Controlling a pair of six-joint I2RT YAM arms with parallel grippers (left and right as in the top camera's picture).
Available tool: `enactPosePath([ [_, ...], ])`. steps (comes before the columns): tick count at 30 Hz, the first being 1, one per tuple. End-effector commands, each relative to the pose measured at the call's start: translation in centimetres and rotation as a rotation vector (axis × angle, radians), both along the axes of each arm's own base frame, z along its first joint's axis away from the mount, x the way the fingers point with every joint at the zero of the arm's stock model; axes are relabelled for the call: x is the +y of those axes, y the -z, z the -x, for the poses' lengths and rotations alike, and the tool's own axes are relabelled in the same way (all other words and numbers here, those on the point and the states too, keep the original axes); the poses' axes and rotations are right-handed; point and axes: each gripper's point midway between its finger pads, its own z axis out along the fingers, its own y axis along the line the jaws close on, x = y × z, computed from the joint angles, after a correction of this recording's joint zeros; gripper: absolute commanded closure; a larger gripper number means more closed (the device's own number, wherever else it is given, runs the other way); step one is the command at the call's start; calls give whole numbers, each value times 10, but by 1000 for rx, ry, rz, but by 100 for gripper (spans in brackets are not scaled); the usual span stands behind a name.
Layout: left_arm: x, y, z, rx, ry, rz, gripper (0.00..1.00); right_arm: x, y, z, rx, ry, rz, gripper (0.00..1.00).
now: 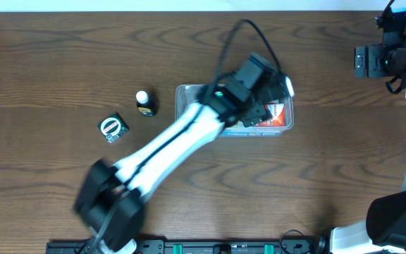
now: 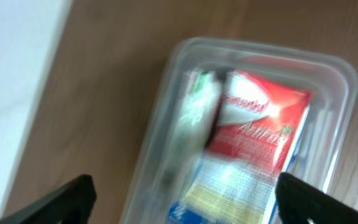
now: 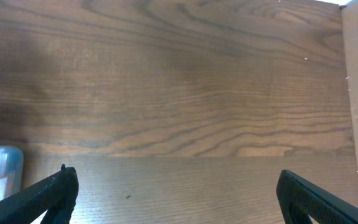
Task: Pack container
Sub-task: 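Open left gripper to release the Panadol box and lift away, then move left gripper over the green Zam-Buk box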
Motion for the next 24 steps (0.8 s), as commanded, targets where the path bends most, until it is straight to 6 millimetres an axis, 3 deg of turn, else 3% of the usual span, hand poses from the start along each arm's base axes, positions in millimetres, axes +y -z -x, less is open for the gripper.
enactPosePath([
  [1, 59, -53, -12, -36, -273, 76, 0, 0, -3, 0, -11, 8, -7, 1],
  [3, 92, -66, -12, -8, -375, 104, 0, 0, -3, 0, -11, 8, -7, 1],
  [7, 193, -79, -29, 97, -874, 301, 2, 0, -3, 0, -11, 8, -7, 1],
  [10, 266, -65, -29, 184, -1188, 363, 2, 0, -3, 0, -11, 8, -7, 1],
  [14, 333, -39, -13, 285, -1458, 342, 2, 0, -3, 0, -11, 8, -7, 1],
  [18, 365, -19, 7, 381, -1654, 336, 2, 0, -3, 0, -11, 8, -7, 1],
  [24, 370, -1, 15, 470, -1739, 332, 2, 0, -3, 0, -11, 8, -7, 1],
])
